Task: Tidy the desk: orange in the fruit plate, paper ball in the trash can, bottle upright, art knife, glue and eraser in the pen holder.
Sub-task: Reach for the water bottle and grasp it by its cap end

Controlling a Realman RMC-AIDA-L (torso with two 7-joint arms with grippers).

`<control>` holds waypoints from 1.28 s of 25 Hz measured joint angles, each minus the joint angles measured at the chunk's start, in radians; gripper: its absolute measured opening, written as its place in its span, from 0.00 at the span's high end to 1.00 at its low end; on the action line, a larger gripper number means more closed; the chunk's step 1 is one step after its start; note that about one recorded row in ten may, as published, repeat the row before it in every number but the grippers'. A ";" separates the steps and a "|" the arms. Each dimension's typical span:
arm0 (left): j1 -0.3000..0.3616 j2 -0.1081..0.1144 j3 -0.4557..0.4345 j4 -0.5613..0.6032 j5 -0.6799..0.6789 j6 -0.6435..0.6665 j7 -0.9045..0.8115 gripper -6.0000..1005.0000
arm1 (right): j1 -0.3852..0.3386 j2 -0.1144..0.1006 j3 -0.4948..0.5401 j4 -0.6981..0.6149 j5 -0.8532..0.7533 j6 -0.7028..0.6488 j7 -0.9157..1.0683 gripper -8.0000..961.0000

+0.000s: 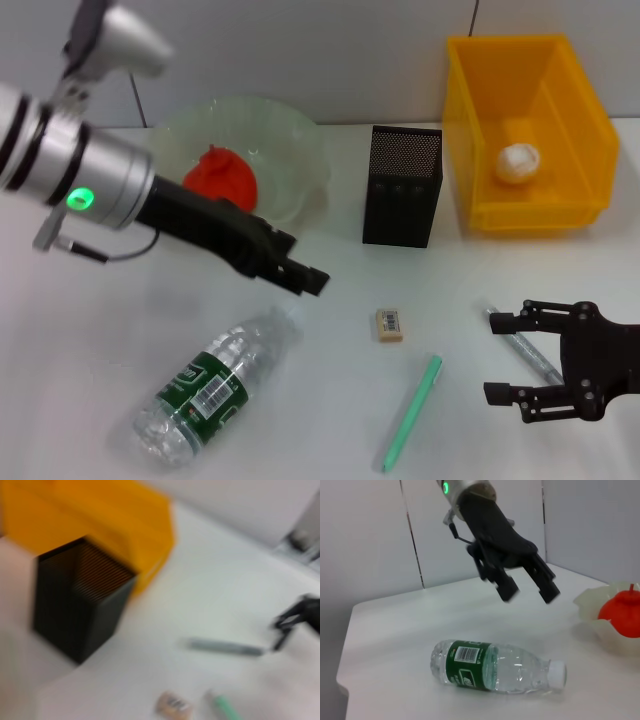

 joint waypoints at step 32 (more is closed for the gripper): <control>-0.209 -0.015 0.243 -0.264 0.309 -0.258 -0.480 0.19 | 0.022 -0.004 0.008 0.001 0.000 0.017 0.030 0.14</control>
